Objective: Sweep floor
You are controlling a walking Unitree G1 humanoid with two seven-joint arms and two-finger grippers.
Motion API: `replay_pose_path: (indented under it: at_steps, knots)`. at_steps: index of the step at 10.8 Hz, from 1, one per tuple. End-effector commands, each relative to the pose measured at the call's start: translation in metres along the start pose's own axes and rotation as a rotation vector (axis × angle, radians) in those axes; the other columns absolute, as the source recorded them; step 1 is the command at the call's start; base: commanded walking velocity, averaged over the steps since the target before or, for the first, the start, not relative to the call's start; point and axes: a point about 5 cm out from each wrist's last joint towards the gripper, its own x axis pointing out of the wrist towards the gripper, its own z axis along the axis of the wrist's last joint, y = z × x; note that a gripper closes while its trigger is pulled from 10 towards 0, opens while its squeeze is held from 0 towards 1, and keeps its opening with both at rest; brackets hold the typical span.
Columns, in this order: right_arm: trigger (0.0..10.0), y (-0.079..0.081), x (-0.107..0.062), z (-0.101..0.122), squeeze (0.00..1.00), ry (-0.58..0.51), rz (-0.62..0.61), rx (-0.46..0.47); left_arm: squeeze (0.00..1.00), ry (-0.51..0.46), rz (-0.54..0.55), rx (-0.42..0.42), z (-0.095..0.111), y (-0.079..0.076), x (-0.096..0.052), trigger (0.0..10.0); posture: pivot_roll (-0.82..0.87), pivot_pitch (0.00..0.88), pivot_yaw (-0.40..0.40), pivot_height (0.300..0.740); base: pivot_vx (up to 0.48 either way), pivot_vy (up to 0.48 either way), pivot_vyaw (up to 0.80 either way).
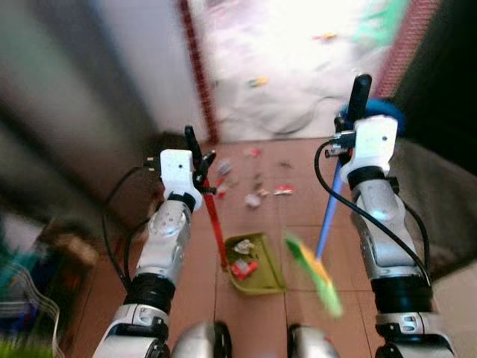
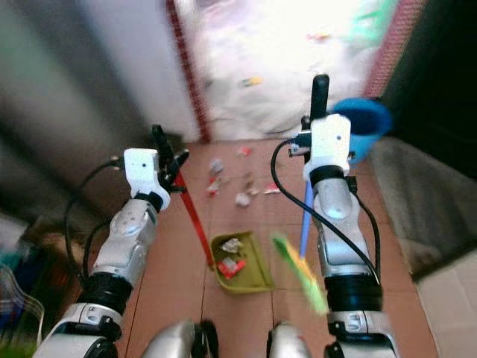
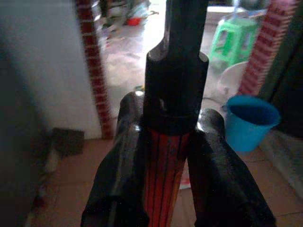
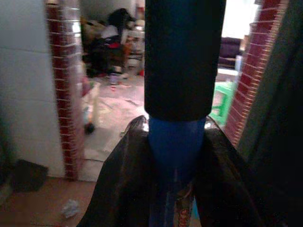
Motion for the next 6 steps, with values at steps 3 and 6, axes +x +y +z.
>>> replay_pose_path:
  at_steps: [3, 6]
  knots:
    - [10.0, 0.003, 0.006, 0.019, 0.0, -0.09, 0.0, -0.001, 0.0, -0.087, 0.0, -0.014, 0.023, -0.003, 0.002, 10.0, -0.11, 0.102, 0.142, 0.74, 0.354, 0.08, 0.0]
    - [10.0, 0.003, 0.005, 0.019, 0.0, -0.114, -0.009, -0.061, 0.0, -0.116, -0.004, -0.021, 0.03, -0.005, 0.002, 10.0, -0.11, 0.097, 0.141, 0.74, 0.433, 0.0, 0.2]
